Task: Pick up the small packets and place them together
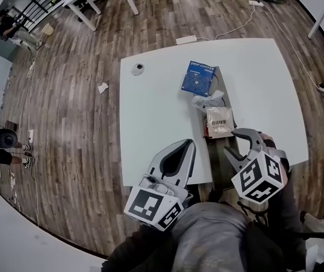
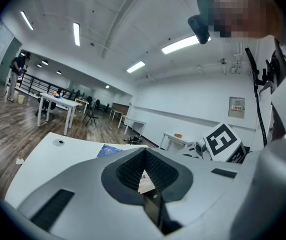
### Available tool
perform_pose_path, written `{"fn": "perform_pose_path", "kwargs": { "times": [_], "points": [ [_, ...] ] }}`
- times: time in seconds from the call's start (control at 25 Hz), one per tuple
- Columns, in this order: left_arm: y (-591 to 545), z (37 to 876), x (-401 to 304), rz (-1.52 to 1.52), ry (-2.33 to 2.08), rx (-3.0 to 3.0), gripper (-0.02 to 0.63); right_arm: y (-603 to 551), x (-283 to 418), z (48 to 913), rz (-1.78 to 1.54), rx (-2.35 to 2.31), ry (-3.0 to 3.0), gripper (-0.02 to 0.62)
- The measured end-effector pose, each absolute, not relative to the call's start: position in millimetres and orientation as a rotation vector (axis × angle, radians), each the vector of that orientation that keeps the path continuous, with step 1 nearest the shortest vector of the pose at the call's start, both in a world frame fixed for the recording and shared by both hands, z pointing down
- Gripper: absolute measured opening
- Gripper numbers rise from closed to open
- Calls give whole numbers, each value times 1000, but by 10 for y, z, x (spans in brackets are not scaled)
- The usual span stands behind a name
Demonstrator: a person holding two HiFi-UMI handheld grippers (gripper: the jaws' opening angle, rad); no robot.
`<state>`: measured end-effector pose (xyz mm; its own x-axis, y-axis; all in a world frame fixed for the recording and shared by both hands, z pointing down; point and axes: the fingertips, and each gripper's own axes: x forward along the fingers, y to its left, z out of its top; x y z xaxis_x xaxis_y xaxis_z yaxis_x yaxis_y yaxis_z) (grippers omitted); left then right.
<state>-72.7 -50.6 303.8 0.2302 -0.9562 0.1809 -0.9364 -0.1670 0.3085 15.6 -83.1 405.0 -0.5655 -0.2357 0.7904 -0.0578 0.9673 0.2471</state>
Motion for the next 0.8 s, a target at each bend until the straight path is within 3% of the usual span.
{"fn": "perform_pose_path", "kwargs": {
  "times": [0.36, 0.48, 0.8],
  "points": [
    [-366, 2758, -220, -80, -1741, 2269, 3, -683, 758, 3269, 9, 486, -2548, 167],
    [-291, 2546, 15, -76, -1778, 2348, 3, -485, 890, 2804, 156, 553, -2815, 10],
    [-69, 2040, 421, -51, -1942, 2492, 3, -165, 1087, 2188, 173, 738, -3067, 5]
  ]
}}
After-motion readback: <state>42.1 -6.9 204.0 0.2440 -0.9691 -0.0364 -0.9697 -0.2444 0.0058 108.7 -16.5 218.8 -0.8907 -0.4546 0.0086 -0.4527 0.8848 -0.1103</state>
